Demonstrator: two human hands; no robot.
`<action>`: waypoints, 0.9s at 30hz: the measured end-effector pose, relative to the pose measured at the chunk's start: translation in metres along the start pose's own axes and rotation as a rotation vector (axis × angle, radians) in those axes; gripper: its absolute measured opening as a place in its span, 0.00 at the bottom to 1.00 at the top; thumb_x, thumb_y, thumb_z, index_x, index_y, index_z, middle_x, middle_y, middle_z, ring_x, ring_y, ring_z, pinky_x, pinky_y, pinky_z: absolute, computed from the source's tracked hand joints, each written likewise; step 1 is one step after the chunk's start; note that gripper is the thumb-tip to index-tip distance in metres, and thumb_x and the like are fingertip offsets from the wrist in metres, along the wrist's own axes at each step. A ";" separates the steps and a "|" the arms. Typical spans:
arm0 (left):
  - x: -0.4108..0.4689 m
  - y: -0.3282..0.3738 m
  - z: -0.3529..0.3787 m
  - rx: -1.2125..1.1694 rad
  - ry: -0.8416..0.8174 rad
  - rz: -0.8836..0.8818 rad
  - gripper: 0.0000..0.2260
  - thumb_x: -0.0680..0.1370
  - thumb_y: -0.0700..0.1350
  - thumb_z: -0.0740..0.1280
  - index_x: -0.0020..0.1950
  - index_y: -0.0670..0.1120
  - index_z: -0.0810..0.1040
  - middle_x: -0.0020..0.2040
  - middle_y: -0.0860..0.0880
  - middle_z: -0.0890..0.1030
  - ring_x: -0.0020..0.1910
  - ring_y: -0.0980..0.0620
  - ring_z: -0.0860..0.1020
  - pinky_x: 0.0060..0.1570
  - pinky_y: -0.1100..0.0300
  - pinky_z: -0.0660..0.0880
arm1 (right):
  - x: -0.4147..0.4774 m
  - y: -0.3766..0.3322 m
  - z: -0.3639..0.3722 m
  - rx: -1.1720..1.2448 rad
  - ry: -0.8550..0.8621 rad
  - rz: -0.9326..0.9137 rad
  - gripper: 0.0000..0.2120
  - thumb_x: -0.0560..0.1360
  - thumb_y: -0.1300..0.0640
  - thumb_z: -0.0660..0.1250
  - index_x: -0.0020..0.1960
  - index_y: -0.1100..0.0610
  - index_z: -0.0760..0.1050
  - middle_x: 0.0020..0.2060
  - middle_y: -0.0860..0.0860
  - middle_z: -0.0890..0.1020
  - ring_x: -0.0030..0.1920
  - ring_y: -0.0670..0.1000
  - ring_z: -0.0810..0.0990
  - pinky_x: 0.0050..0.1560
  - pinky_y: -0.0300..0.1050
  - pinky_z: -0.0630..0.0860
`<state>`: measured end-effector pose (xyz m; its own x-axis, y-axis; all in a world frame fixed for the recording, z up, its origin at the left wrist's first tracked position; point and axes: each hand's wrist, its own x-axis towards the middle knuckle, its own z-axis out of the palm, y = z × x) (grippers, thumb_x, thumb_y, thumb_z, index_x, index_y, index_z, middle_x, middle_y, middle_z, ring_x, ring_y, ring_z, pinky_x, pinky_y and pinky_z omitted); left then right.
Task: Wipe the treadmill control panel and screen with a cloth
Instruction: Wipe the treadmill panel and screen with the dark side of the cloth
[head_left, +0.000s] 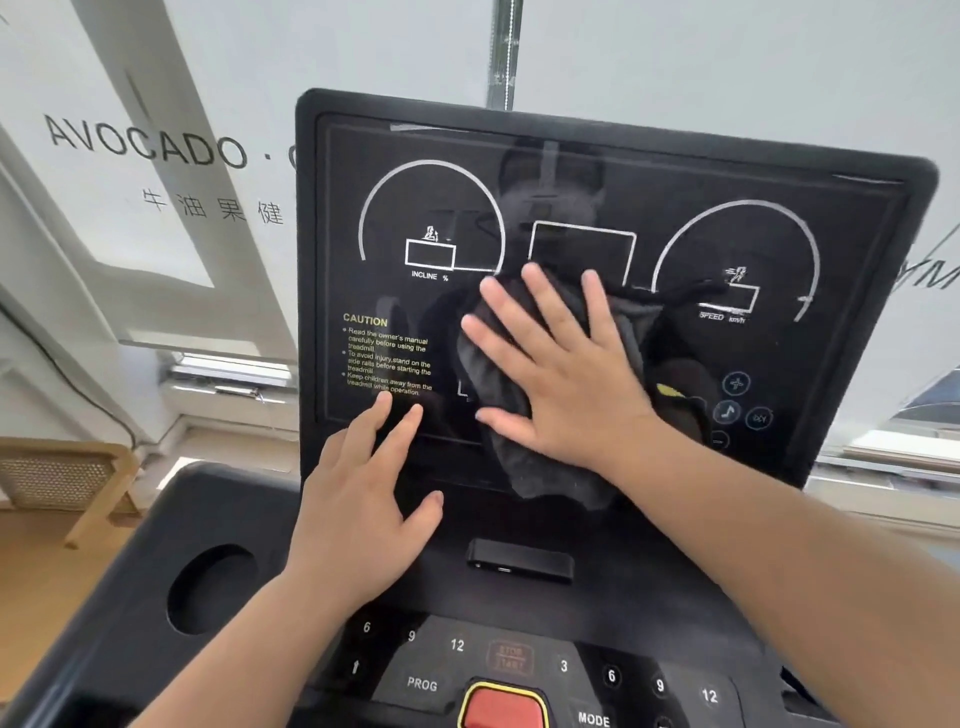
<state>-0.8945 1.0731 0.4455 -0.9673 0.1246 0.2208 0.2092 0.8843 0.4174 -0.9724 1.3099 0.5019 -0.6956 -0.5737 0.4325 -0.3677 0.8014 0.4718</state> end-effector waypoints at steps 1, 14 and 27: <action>0.000 0.000 0.000 0.005 0.006 0.002 0.36 0.73 0.60 0.67 0.80 0.56 0.62 0.81 0.51 0.60 0.71 0.48 0.62 0.69 0.51 0.66 | -0.016 -0.011 0.009 -0.001 -0.021 -0.073 0.41 0.78 0.29 0.56 0.84 0.48 0.51 0.84 0.52 0.50 0.83 0.61 0.46 0.79 0.71 0.40; -0.002 0.007 0.001 -0.002 -0.019 -0.028 0.38 0.74 0.56 0.72 0.81 0.55 0.59 0.82 0.52 0.56 0.75 0.44 0.61 0.71 0.48 0.65 | -0.161 0.011 0.031 0.012 -0.102 -0.076 0.35 0.77 0.39 0.61 0.82 0.42 0.57 0.83 0.47 0.56 0.83 0.57 0.53 0.80 0.65 0.42; -0.048 -0.001 0.035 0.114 0.029 0.056 0.33 0.71 0.59 0.63 0.72 0.44 0.73 0.70 0.43 0.72 0.65 0.39 0.73 0.61 0.41 0.73 | -0.114 -0.090 0.010 0.232 -0.220 0.196 0.35 0.77 0.34 0.63 0.81 0.44 0.62 0.83 0.47 0.57 0.83 0.57 0.52 0.79 0.71 0.45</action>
<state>-0.8530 1.0820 0.4034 -0.9496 0.1636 0.2673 0.2436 0.9220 0.3011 -0.8661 1.3050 0.4031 -0.8736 -0.3753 0.3098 -0.3266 0.9241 0.1984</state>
